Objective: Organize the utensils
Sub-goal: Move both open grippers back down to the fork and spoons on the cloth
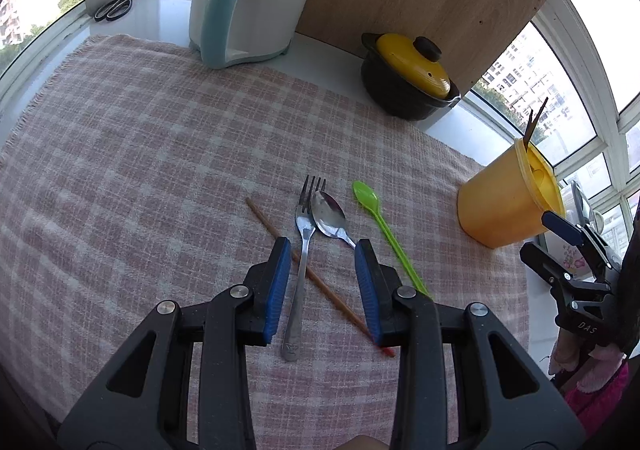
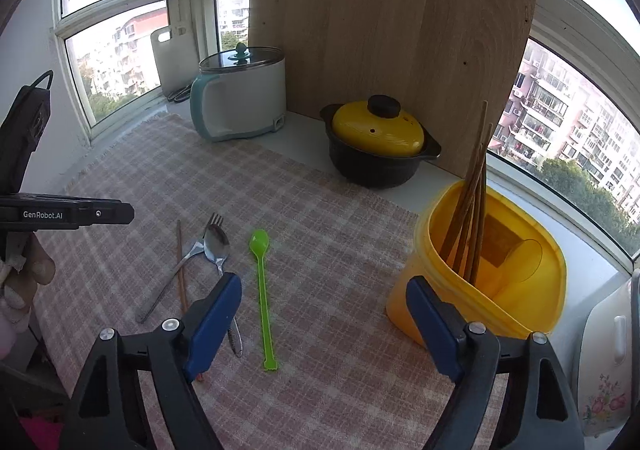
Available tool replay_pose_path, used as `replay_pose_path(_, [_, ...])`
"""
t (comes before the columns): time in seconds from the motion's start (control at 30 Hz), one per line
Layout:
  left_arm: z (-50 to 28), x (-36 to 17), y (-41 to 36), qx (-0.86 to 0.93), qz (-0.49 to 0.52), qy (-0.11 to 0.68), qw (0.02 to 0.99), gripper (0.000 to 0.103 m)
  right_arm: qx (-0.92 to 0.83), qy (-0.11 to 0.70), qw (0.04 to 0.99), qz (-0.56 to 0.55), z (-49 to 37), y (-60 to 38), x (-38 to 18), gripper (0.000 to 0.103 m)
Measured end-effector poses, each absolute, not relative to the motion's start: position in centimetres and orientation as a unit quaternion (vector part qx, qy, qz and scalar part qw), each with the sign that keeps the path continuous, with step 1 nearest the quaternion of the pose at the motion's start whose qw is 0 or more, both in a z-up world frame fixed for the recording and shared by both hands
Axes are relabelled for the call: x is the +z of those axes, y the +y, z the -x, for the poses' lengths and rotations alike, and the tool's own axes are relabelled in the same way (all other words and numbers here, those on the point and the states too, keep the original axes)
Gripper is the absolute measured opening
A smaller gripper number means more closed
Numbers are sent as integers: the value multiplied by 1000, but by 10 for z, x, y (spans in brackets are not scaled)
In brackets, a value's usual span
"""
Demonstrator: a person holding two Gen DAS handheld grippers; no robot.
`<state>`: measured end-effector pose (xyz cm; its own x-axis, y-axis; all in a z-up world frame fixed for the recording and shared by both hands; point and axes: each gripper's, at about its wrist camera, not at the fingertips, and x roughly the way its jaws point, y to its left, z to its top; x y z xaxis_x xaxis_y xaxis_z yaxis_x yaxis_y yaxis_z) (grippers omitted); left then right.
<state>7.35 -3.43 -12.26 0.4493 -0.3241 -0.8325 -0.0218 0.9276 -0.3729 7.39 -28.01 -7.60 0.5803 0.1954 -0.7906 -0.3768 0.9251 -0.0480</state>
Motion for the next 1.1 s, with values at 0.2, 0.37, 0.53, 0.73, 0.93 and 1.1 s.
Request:
replay_pose_path(0.2, [-74, -154, -41, -92, 162, 551, 813, 33, 221, 498, 831, 109, -96, -256, -113, 53])
replay_pose_path(0.37, [-87, -169, -53, -107, 135, 567, 806, 31, 242, 543, 796, 110, -115, -240, -145, 44])
replay_pose_path(0.53, [-103, -187, -63, -104, 111, 587, 795, 23, 251, 566, 776, 115, -131, -226, -165, 39])
replay_pose_path(0.73, [-116, -199, -77, -107, 81, 593, 794, 15, 250, 587, 761, 117, -149, -215, -183, 34])
replay_pose_path(0.93, [-127, -202, -84, -105, 52, 592, 798, 14, 249, 593, 756, 126, -161, -203, -194, 33])
replay_pose_path(1.1, [-136, -201, -87, -100, 13, 590, 801, 7, 239, 598, 754, 129, -171, -199, -201, 32])
